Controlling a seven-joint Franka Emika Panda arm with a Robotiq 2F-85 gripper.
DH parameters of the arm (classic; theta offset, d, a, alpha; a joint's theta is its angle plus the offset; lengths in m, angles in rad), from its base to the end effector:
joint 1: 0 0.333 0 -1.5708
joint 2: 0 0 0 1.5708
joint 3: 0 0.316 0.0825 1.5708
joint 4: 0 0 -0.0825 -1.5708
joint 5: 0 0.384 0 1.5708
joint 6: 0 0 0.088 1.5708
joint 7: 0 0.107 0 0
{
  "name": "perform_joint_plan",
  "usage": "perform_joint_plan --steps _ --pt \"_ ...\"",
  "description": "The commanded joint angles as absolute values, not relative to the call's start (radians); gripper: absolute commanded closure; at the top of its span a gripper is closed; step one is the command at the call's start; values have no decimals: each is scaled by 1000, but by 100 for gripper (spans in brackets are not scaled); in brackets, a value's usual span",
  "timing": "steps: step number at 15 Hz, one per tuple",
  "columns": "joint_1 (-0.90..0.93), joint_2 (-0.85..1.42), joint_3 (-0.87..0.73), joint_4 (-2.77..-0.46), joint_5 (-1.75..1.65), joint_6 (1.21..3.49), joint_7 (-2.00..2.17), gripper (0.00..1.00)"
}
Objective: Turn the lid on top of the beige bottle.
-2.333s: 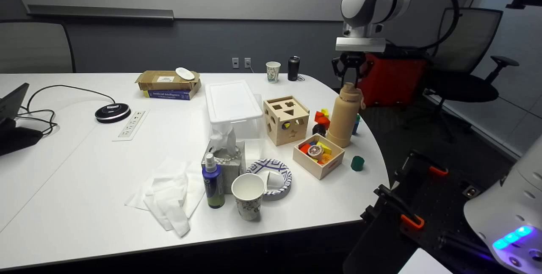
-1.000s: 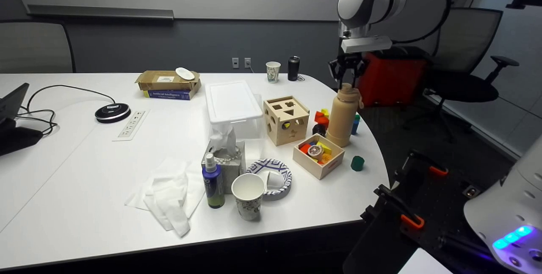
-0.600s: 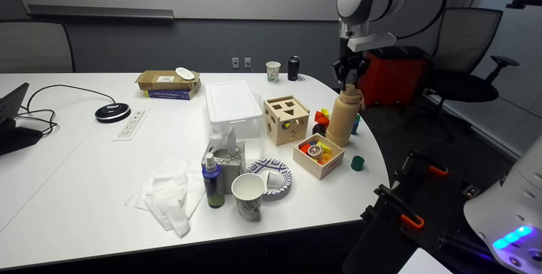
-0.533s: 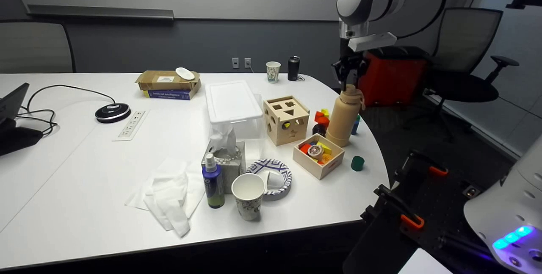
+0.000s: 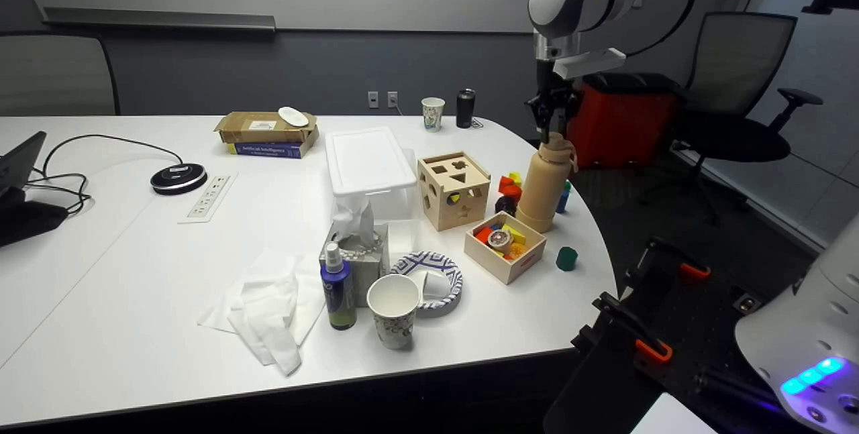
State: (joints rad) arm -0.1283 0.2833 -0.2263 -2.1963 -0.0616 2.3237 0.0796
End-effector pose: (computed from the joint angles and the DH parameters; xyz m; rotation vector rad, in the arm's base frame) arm 0.5054 -0.1891 0.2458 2.9919 -0.5826 -0.2490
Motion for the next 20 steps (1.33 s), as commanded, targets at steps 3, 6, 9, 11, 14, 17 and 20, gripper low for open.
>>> perform_joint_plan --steps 3,6,9,11,14,17,20 --pt "-141 345 -207 -2101 -95 2256 57 79" --pt "-136 371 -196 -2062 -115 2219 39 79" --pt "-136 387 -179 -2025 -133 2158 -14 79" --pt "-135 396 -171 -2004 -148 2130 -43 79" --pt "-134 413 -166 -1974 -182 2095 -73 79" --pt "-134 430 -166 -1952 -225 2061 -97 79" --pt "-138 443 -160 -1932 -245 2032 -128 79"
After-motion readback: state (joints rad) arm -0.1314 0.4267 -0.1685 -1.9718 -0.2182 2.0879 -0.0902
